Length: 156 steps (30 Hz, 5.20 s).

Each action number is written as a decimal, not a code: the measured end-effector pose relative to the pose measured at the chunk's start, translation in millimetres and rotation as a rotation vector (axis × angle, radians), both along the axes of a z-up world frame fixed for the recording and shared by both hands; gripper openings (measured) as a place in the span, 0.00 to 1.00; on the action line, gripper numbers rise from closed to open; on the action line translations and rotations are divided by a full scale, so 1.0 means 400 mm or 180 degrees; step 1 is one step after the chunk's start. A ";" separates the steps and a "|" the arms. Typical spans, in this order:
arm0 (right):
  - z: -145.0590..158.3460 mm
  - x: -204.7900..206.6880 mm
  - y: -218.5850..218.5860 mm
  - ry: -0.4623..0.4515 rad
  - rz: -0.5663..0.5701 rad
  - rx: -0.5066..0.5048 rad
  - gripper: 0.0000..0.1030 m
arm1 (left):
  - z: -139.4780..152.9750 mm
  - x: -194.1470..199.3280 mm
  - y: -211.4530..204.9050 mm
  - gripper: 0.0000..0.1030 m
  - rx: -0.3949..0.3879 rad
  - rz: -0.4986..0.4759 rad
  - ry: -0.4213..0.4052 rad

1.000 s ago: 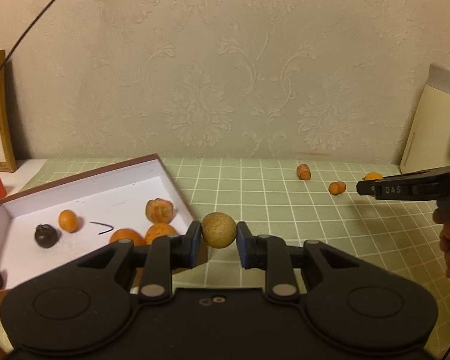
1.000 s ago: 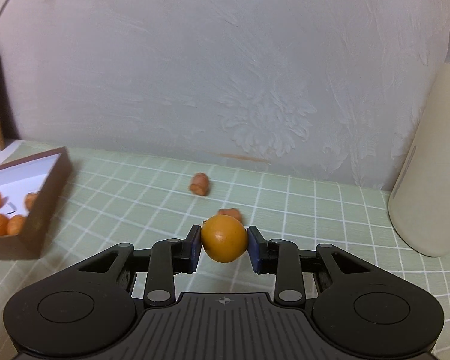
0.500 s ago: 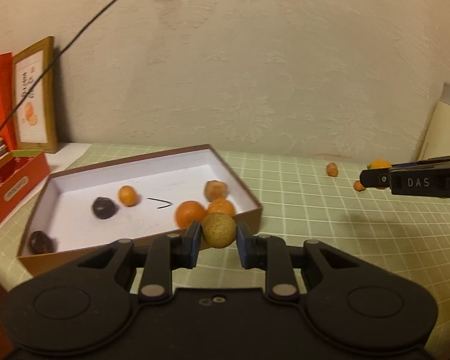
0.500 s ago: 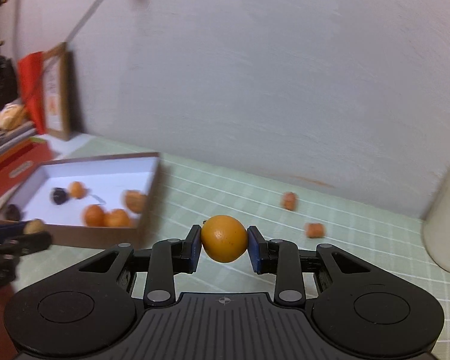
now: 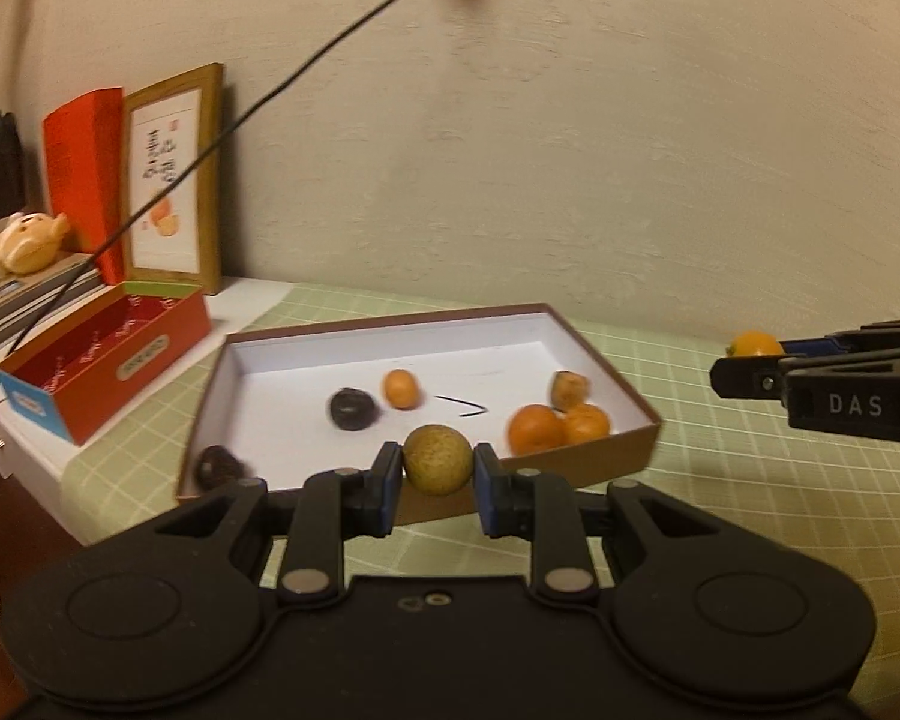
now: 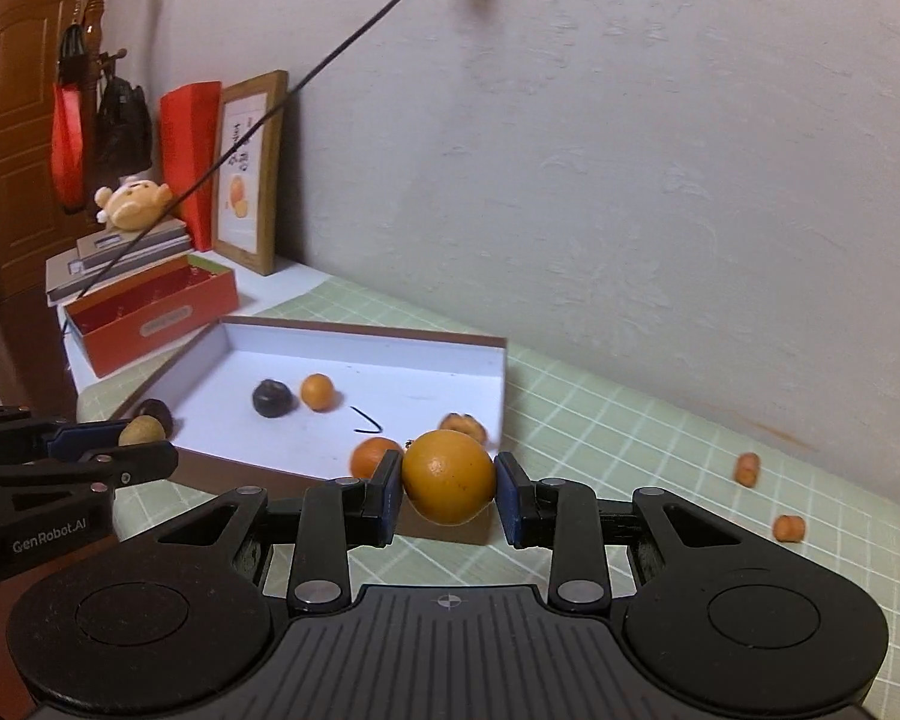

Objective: Organize fruits
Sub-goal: 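Carry both fruits over the white box, then open both grippers to drop the fruits into the white box, then move both open grippers toward the orange pieces beside the cream bottle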

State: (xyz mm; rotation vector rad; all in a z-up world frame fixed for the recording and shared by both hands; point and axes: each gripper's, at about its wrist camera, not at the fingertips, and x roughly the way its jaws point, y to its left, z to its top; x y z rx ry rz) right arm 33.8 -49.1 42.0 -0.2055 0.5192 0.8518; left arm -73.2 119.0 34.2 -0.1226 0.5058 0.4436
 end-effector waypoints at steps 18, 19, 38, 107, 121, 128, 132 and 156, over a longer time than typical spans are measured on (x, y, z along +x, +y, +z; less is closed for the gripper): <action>-0.009 -0.015 0.094 0.0011 0.0131 0.0007 0.32 | -0.011 -0.058 0.126 0.14 -0.0051 0.0342 -0.0027; -0.010 -0.012 0.098 0.0009 0.0130 0.0008 0.32 | -0.011 -0.060 0.139 0.14 -0.0057 0.0378 -0.0032; -0.040 0.114 0.166 0.0196 -0.0087 0.0091 0.32 | -0.017 0.011 0.269 0.14 -0.0093 0.0624 -0.0056; -0.083 0.188 0.221 0.0081 -0.0142 0.0261 1.00 | -0.041 0.077 0.294 0.93 0.0011 0.0850 -0.0172; -0.050 0.177 0.137 0.0023 -0.0212 0.0307 1.00 | -0.008 0.101 0.229 0.93 0.0059 0.0697 -0.0237; -0.036 0.170 0.064 -0.0039 -0.0266 0.0289 1.00 | 0.006 0.133 0.171 0.93 0.0065 0.0547 -0.0264; -0.031 0.176 0.016 -0.0075 -0.0362 0.0280 1.00 | 0.009 0.161 0.129 0.93 0.0070 0.0425 -0.0273; -0.084 0.285 -0.414 -0.0096 -0.1597 0.0011 1.00 | -0.040 0.372 -0.171 0.93 -0.0002 -0.0422 -0.0177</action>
